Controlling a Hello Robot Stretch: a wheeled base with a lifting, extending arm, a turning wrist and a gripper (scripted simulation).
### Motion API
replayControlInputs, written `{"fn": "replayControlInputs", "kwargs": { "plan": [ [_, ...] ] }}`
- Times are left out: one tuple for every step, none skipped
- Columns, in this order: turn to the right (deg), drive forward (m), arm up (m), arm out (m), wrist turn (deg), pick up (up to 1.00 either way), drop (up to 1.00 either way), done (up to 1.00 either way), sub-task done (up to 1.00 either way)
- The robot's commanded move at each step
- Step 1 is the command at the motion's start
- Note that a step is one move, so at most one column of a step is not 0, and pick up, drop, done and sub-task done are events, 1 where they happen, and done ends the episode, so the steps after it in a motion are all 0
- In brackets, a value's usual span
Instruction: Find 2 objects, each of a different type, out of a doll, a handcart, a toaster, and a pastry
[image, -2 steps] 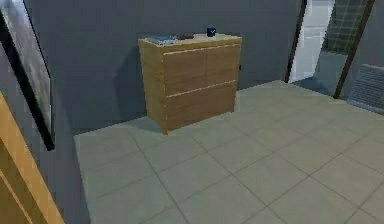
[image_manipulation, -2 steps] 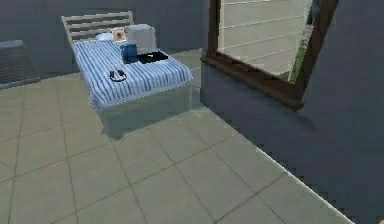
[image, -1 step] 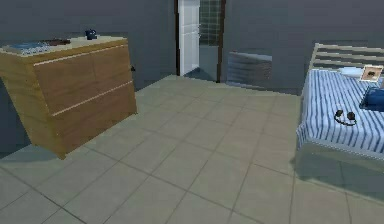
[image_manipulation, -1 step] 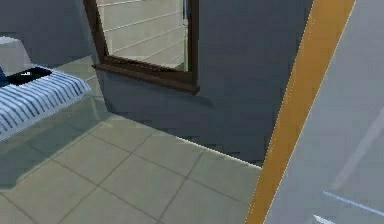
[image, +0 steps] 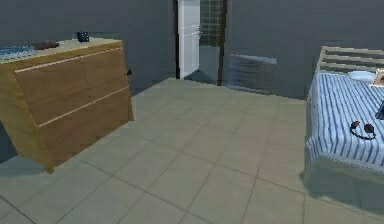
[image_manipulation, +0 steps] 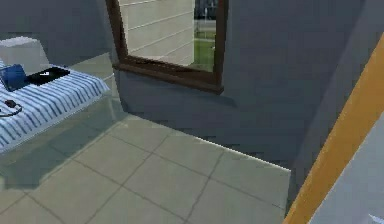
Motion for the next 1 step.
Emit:
{"fn": "replayControlInputs", "kwargs": {
  "plan": [
    [0.0,1.0,0.0,0.0,0.0,0.0,0.0,0.0,0.0]
  ]
}}
